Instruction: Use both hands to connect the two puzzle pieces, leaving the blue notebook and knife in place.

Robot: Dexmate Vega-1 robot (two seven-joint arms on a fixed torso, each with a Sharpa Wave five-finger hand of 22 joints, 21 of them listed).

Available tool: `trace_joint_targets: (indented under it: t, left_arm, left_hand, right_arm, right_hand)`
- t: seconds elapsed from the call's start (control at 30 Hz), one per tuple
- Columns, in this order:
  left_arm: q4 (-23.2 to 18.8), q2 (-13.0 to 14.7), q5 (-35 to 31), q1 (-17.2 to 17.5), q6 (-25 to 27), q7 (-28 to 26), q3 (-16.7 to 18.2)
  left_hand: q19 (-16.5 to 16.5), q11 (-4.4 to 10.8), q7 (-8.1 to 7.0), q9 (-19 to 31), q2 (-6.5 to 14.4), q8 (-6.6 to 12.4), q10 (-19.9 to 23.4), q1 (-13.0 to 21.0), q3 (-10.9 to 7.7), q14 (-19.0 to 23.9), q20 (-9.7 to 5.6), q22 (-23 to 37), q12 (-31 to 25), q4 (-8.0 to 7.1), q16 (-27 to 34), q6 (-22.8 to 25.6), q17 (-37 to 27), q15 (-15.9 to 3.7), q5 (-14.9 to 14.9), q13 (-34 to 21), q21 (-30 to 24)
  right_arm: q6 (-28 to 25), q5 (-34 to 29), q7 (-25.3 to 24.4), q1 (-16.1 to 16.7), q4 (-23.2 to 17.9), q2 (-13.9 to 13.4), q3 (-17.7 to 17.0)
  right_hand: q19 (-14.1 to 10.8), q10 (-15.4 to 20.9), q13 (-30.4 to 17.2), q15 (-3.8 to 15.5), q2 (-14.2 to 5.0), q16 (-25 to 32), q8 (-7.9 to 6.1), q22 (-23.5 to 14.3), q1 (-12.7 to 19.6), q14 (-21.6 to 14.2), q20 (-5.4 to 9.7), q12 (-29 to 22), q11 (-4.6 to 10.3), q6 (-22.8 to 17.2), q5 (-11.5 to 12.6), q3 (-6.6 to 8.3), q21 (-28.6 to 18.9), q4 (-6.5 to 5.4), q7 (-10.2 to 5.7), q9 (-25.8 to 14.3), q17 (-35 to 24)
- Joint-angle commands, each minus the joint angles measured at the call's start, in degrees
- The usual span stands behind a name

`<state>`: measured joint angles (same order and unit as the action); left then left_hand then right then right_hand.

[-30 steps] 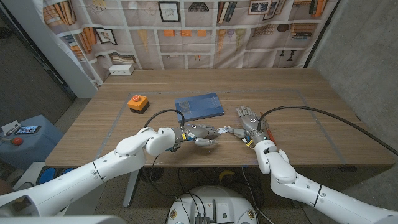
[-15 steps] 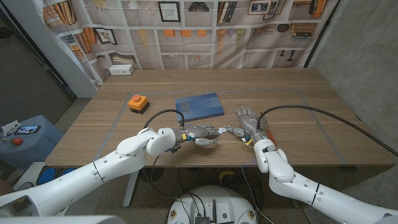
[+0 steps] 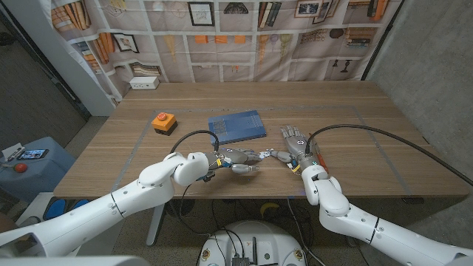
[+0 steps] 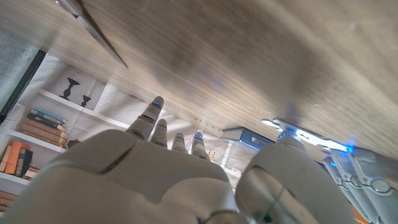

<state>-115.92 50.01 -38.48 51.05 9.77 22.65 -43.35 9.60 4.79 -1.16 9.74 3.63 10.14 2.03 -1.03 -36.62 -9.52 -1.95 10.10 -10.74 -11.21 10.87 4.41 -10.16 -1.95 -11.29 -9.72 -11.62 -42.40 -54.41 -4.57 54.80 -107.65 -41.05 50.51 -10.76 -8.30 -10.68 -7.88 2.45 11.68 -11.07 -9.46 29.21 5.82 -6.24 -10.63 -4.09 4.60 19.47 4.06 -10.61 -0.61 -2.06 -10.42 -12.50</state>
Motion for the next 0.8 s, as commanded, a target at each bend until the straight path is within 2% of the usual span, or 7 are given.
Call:
trace_joint_targets:
  t: [0.03, 0.8]
  left_arm:
    - [-0.60, -0.26, 0.73, 0.67, 2.12, -0.48, 0.01]
    - [-1.87, -1.27, 2.76, 1.50, 7.06, -2.15, -0.52]
  left_hand:
    - [7.11, -0.41, 0.24, 0.18, 7.38, 0.34, 0.88, 0.50, -0.54, -1.65, -2.11, 0.12, -0.28, 0.08, -0.10, 0.58, -0.15, -1.37, 0.08, -0.12, -0.20]
    - [7.01, -0.64, 0.46, 0.18, 7.52, 0.37, 1.08, 0.56, -0.80, -1.51, -1.91, 0.11, -0.30, 0.10, -0.12, 0.86, -0.14, -1.25, 0.05, -0.12, -0.16]
  right_arm:
    - [-0.56, -0.14, 0.02, 0.08, -0.08, -0.05, 0.25]
    - [-1.11, -0.98, 0.61, -0.25, 0.02, 0.43, 0.95]
  right_hand:
    - [-0.33, 0.29, -0.14, -0.25, -0.14, 0.28, -0.48, -0.14, 0.26, -0.53, 0.18, -0.47, -0.07, -0.42, 0.01, 0.09, -0.32, 0.23, 0.06, -0.08, -0.17]
    - [-0.53, 0.38, -0.15, -0.31, -0.36, 0.32, -0.42, -0.15, 0.36, -0.56, 0.17, -0.50, -0.23, -0.70, -0.12, 0.08, -0.30, 0.47, 0.14, -0.06, -0.11]
